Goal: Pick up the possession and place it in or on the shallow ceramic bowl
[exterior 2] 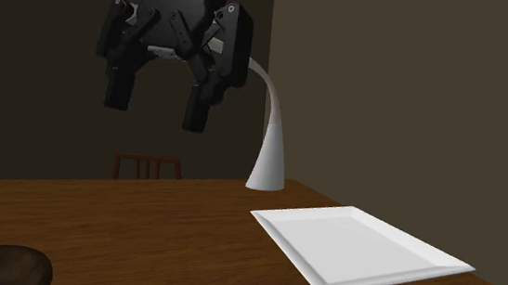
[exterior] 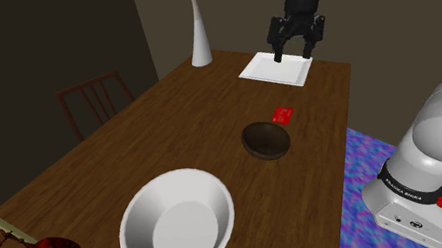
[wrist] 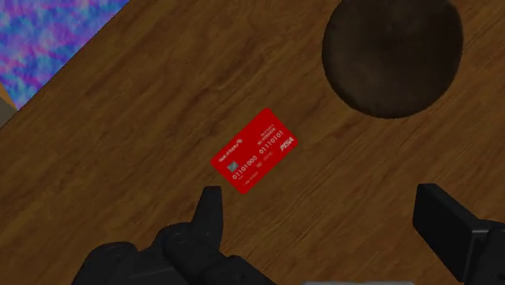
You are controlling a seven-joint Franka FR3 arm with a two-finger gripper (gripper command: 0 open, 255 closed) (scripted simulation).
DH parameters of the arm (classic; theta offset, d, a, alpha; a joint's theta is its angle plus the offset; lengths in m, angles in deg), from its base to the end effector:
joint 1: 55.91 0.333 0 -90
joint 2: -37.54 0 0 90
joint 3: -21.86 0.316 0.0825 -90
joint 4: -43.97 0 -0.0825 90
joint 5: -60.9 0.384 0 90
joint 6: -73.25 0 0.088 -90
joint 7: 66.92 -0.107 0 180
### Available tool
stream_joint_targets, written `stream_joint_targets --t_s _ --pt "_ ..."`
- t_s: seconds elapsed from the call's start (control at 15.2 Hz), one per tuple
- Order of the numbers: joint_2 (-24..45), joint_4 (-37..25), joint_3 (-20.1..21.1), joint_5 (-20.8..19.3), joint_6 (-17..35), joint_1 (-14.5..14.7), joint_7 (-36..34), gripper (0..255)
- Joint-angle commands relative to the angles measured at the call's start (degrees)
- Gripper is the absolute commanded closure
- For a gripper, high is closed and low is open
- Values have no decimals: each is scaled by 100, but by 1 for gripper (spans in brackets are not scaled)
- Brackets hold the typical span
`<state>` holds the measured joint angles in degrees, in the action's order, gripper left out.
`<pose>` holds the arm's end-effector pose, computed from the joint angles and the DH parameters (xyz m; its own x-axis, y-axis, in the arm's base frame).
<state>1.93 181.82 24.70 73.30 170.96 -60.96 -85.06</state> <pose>0.3565 0.0087 0.5248 0.9153 -0.3797 -0.1342 -0.3973 -0.9058 -0.1471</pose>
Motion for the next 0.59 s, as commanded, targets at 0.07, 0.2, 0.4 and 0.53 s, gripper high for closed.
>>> stream_joint_targets --t_s 0.07,0.2,0.4,0.53 --pt "495 189 -46 358 220 -239 -709 0" --pt "833 321 -74 626 404 -365 -1151 0" --pt "1314 561 -132 1073 719 -523 -1760 0" --pt "1622 746 -178 1407 954 -607 -2126 0"
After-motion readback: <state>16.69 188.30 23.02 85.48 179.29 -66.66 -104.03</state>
